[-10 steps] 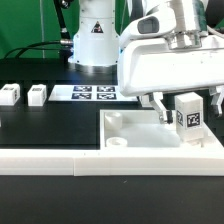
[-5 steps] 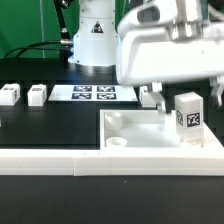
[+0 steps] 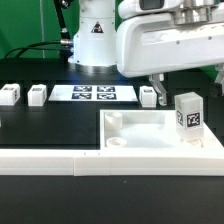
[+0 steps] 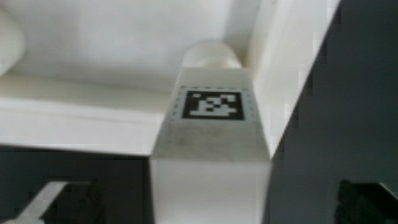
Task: Assemble square table
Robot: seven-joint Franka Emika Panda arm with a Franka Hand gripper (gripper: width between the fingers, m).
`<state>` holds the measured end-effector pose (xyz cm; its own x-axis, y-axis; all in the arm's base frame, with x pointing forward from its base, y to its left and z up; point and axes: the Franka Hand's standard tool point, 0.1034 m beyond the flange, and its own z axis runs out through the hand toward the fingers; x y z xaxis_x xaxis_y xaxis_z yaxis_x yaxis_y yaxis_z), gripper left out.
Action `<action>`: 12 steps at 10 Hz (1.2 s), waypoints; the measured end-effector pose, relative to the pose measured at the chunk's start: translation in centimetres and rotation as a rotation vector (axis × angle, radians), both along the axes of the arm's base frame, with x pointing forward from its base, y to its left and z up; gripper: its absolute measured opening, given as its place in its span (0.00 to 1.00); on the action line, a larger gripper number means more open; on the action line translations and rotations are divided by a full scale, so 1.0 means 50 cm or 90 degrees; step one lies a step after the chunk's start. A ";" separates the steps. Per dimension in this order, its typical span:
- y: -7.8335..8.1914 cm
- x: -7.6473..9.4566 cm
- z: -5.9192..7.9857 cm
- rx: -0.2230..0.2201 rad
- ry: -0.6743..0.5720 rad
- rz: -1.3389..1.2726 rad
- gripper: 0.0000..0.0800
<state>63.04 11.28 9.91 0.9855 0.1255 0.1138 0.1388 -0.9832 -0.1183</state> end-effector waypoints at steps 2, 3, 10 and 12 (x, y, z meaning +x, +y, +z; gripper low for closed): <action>0.011 -0.002 -0.011 0.004 0.077 0.002 0.81; 0.014 -0.014 -0.010 0.005 0.136 0.011 0.81; 0.009 -0.008 -0.022 0.005 0.136 0.008 0.78; 0.008 -0.008 -0.022 0.004 0.137 -0.004 0.37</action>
Offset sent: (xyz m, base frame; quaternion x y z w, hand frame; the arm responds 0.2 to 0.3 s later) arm 0.0000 0.0000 0.0000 0.0000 0.0000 0.0000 1.0000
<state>62.65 11.70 8.82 0.9879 0.1198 -0.0984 0.1041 -0.9830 -0.1513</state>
